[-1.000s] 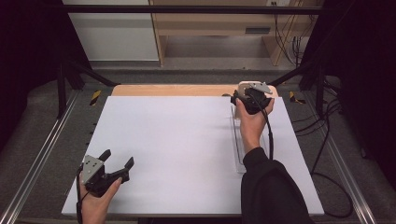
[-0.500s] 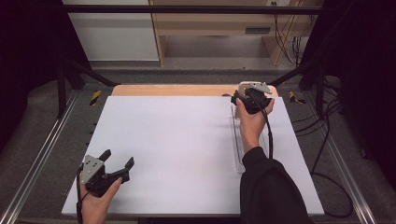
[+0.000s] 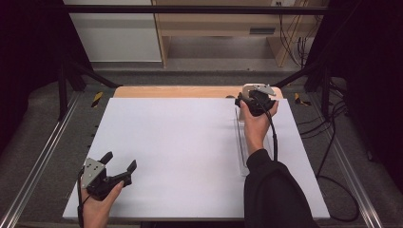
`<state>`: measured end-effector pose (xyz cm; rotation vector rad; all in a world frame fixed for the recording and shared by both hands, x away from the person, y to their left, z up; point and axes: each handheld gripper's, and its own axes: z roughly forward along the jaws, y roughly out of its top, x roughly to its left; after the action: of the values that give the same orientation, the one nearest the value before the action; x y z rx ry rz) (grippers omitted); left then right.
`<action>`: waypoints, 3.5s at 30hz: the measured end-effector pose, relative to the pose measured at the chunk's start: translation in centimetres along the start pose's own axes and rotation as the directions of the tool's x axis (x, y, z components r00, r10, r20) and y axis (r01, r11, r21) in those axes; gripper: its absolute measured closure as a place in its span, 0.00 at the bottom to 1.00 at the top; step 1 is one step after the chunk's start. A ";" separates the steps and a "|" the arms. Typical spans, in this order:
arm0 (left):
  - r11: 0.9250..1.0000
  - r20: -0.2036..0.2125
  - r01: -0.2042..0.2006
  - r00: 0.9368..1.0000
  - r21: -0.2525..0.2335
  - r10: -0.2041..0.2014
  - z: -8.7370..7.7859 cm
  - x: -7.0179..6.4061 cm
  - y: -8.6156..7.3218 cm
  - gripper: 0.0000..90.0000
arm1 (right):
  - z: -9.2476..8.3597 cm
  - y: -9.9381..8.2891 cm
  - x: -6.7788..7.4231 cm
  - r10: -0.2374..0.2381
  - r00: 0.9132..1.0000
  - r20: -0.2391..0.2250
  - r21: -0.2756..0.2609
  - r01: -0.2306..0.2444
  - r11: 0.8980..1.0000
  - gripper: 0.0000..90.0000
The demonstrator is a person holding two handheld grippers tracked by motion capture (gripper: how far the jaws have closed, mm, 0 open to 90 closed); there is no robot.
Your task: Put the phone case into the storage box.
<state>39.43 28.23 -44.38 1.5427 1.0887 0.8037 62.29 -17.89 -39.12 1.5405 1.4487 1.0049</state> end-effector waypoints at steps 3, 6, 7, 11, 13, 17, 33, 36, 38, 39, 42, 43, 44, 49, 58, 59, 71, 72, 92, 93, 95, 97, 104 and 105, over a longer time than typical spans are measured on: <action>1.000 0.006 -0.003 1.000 -0.004 0.003 0.0 0.0 0.0 0.07 | 0.1 0.0 -0.1 0.001 1.000 -0.001 0.001 -0.001 1.000 0.12; 1.000 0.008 -0.001 1.000 -0.007 0.001 0.0 0.0 0.0 0.06 | 0.1 -0.1 -0.1 -0.002 1.000 -0.001 0.001 0.002 1.000 0.12; 1.000 0.008 -0.001 1.000 -0.007 0.001 0.0 0.0 0.0 0.06 | 0.1 -0.1 -0.1 -0.002 1.000 -0.001 0.002 0.002 1.000 0.12; 1.000 0.010 -0.003 1.000 -0.007 0.003 0.0 0.0 0.0 0.06 | 0.2 -0.1 -0.1 -0.005 1.000 -0.003 0.002 0.005 1.000 0.12; 1.000 0.011 -0.003 1.000 -0.008 0.003 0.0 0.0 0.0 0.06 | 0.2 -0.1 -0.1 -0.008 1.000 -0.002 0.004 0.008 1.000 0.12; 1.000 0.018 0.001 1.000 -0.007 -0.001 0.0 -0.1 0.0 0.06 | 0.3 -0.2 -0.2 -0.009 1.000 0.005 0.009 0.009 1.000 0.12; 1.000 0.019 -0.011 1.000 -0.005 0.011 0.1 -0.4 0.0 0.06 | 0.7 -0.6 0.0 -0.023 1.000 -0.001 0.039 0.023 0.999 0.12; 1.000 0.021 -0.012 1.000 -0.005 0.013 0.1 -0.4 0.0 0.06 | 0.7 -0.6 0.0 -0.027 1.000 0.005 0.046 0.026 0.999 0.12; 1.000 0.021 -0.012 1.000 -0.006 0.012 0.1 -0.4 0.1 0.06 | 0.8 -0.7 -0.1 -0.031 1.000 0.005 0.049 0.031 0.998 0.12; 1.000 0.021 -0.012 1.000 -0.006 0.012 0.1 -0.4 0.0 0.06 | 0.8 -0.7 -0.1 -0.028 1.000 0.005 0.051 0.028 0.998 0.12; 1.000 0.021 -0.011 1.000 -0.005 0.011 0.1 -0.4 0.0 0.06 | 0.8 -0.8 -0.1 -0.028 1.000 0.003 0.052 0.028 0.998 0.12; 1.000 0.020 -0.011 1.000 -0.006 0.011 0.1 -0.4 0.0 0.06 | 0.8 -0.8 -0.1 -0.031 1.000 0.003 0.054 0.031 0.998 0.12; 1.000 0.025 -0.007 1.000 -0.006 0.007 0.1 -0.4 0.0 0.06 | 0.8 -0.9 0.0 -0.030 1.000 0.004 0.055 0.030 0.998 0.12; 1.000 0.021 -0.010 1.000 -0.007 0.010 0.1 -0.4 0.0 0.06 | 0.9 -1.2 0.0 -0.021 1.000 0.007 0.054 0.020 0.998 0.12; 1.000 0.027 -0.011 1.000 -0.002 0.011 0.1 -0.5 0.0 0.06 | 0.9 -1.8 -0.2 -0.018 1.000 0.010 0.052 0.017 0.999 0.12; 1.000 0.029 -0.010 1.000 -0.003 0.011 0.1 -0.5 0.0 0.06 | 1.0 -1.9 -0.2 -0.016 1.000 0.009 0.057 0.015 0.998 0.12; 1.000 0.031 -0.011 0.999 -0.002 0.011 0.1 -0.5 0.0 0.07 | 1.2 -2.3 -0.1 -0.013 1.000 0.005 0.064 0.012 0.998 0.11; 1.000 0.031 -0.011 0.999 -0.002 0.011 0.1 -0.5 0.0 0.07 | 1.2 -2.3 0.0 -0.010 1.000 0.004 0.064 0.009 0.998 0.11; 1.000 0.034 -0.014 0.999 -0.003 0.014 0.2 -0.6 0.0 0.07 | 1.5 -2.4 -0.1 -0.003 1.000 0.002 0.075 0.003 0.997 0.11; 1.000 0.034 -0.014 0.999 -0.002 0.014 0.2 -0.6 0.0 0.07 | 1.5 -2.4 -0.1 -0.002 1.000 0.002 0.075 0.002 0.997 0.11; 1.000 0.034 -0.014 0.999 -0.002 0.014 0.2 -0.6 0.0 0.07 | 1.5 -2.3 -0.1 -0.002 1.000 0.002 0.075 0.002 0.997 0.11; 1.000 0.034 -0.014 0.999 -0.002 0.014 0.2 -0.6 0.0 0.07 | 1.6 -2.3 -0.1 -0.001 1.000 0.003 0.074 0.001 0.997 0.11; 1.000 0.036 -0.014 0.999 -0.003 0.014 0.2 -0.6 0.1 0.07 | 1.7 -2.3 -0.1 -0.004 1.000 0.002 0.075 0.004 0.997 0.11; 1.000 0.036 -0.014 0.999 -0.003 0.014 0.2 -0.6 0.1 0.07 | 1.7 -2.3 -0.1 -0.003 1.000 0.002 0.075 0.003 0.997 0.11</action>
<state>39.37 27.63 -44.34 1.5582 1.0512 0.7842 62.97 -17.95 -41.93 1.5914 1.5020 0.9562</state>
